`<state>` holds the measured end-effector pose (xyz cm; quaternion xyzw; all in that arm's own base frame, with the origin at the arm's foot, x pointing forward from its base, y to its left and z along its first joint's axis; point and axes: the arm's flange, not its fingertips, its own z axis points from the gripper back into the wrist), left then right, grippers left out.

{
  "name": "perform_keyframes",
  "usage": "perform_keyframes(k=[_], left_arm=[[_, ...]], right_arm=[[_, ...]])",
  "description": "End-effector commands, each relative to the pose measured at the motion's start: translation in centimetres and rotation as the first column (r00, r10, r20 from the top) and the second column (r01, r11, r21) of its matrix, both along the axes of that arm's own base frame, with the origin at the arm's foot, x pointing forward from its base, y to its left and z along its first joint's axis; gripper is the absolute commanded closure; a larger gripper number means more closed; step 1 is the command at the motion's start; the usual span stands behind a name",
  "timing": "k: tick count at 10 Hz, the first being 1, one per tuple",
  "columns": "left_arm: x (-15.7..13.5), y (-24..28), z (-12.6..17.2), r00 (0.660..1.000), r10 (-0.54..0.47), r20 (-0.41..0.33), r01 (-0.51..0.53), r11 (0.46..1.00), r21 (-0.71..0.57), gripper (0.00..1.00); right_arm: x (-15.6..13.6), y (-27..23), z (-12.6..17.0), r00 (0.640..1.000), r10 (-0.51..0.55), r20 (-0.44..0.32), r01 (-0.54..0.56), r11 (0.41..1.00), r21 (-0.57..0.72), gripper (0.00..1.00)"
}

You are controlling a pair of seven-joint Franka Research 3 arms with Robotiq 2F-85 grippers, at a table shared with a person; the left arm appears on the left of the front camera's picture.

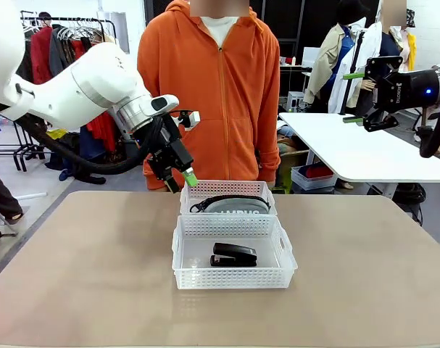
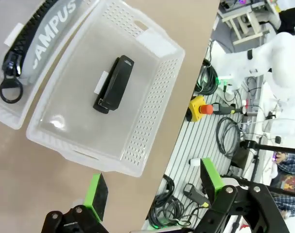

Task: Distribute items into two baskets.
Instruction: Place the picked Stapler into the Organizing basket as instructed by the person.

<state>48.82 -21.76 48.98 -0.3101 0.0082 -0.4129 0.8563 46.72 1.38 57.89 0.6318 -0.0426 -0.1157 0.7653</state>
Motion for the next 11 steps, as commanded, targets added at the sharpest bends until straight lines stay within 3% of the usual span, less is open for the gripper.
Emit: perform_keyframes(k=[1,5,7,8,10,11], left_arm=[[0.0,-1.4,0.2,1.0,0.0,-0.008,0.0,1.0,0.028,0.0],[-0.4,-1.5,0.0,1.0,-0.007,-0.011,0.008,1.0,0.009,0.0],[1.2,1.7,2.3,0.952,0.247,-0.179,-0.262,0.963,-0.068,0.0],[1.6,3.6,3.4,0.939,0.279,-0.201,-0.305,0.946,-0.112,0.0],[2.2,7.4,4.4,0.874,0.355,-0.332,-0.421,0.894,-0.153,0.0],[2.4,9.5,4.8,0.854,0.326,-0.406,-0.445,0.862,-0.244,0.0]], right_arm=[[-0.2,0.2,0.3,1.0,-0.012,-0.005,0.012,1.0,0.008,0.0],[-0.2,0.2,0.3,1.0,-0.012,-0.005,0.012,1.0,0.008,0.0],[-0.2,0.2,0.3,1.0,-0.012,-0.005,0.012,1.0,0.008,0.0],[-0.2,0.2,0.3,1.0,-0.012,-0.005,0.012,1.0,0.008,0.0],[-0.2,0.2,0.3,1.0,-0.012,-0.005,0.012,1.0,0.008,0.0],[-0.2,0.2,0.3,1.0,-0.012,-0.005,0.012,1.0,0.008,0.0]])
